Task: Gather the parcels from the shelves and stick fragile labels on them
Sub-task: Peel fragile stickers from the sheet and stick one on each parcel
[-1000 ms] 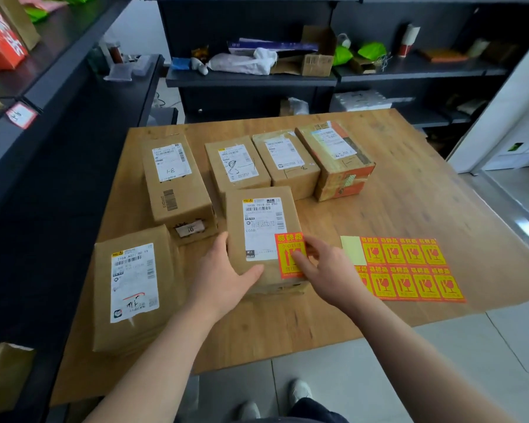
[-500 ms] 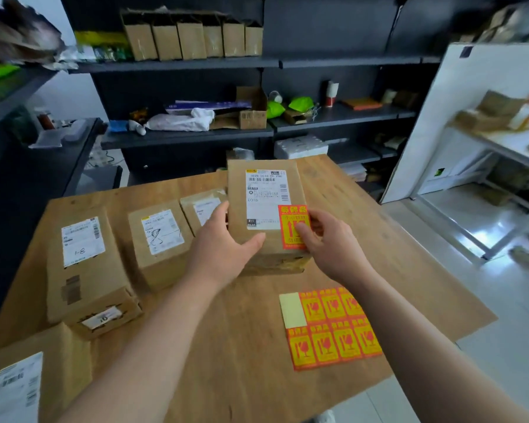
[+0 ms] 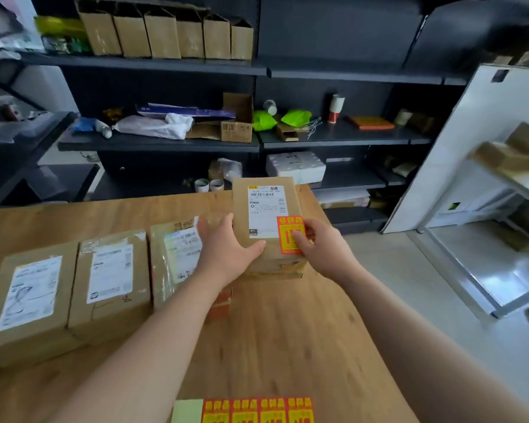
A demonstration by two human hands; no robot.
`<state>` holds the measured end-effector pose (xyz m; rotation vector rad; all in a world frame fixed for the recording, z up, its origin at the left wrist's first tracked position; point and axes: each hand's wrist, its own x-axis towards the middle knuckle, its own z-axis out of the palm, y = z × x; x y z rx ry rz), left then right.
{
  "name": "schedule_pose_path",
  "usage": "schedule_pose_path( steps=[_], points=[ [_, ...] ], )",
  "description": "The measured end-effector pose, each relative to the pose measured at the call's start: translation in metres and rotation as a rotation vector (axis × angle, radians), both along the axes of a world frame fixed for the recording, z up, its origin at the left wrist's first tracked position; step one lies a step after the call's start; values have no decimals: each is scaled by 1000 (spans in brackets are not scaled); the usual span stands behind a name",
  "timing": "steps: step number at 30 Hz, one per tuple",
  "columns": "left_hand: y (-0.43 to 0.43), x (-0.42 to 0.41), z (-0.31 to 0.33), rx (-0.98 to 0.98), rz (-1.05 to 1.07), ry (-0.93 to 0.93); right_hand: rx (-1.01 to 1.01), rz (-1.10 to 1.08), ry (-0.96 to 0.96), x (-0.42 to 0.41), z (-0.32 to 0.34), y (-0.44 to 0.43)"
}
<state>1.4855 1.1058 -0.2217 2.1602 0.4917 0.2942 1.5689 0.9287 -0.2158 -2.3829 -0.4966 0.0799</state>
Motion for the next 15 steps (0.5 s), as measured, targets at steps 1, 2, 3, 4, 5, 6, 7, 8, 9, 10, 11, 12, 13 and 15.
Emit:
schedule_pose_path(
  steps=[1,2,3,4,5,6,7,8,9,10,11,12,13,15],
  points=[
    [-4,14,-7,1,13,19,-14,5,10,15,-7,-3],
    [-7,26,-14,12,26,41,-27,8,20,30,-14,-5],
    [-9,39,-21,25,34,62,-42,12,33,43,-21,-6],
    [-11,50,-28,31,35,81,-55,16,50,55,-29,-7],
    [-13,60,-36,26,33,99,-65,20,67,66,-36,-8],
    [-14,70,-42,20,33,118,-67,23,81,75,-44,-8],
    [-14,80,-49,16,35,139,-67,23,90,84,-51,-8],
    [-14,89,-55,16,38,157,-69,19,95,92,-58,-8],
    [-13,97,-61,15,39,171,-76,14,97,99,-65,-7],
    [-13,105,-67,12,39,183,-85,11,100,105,-71,-7],
    [-13,111,-72,7,40,194,-94,10,105,111,-77,-6],
    [-13,118,-77,5,42,204,-105,11,114,118,-82,-5],
    [-13,122,-81,8,39,209,-115,12,123,121,-86,-5],
    [-13,130,-89,20,32,207,-124,13,146,129,-94,-3]
  ],
)
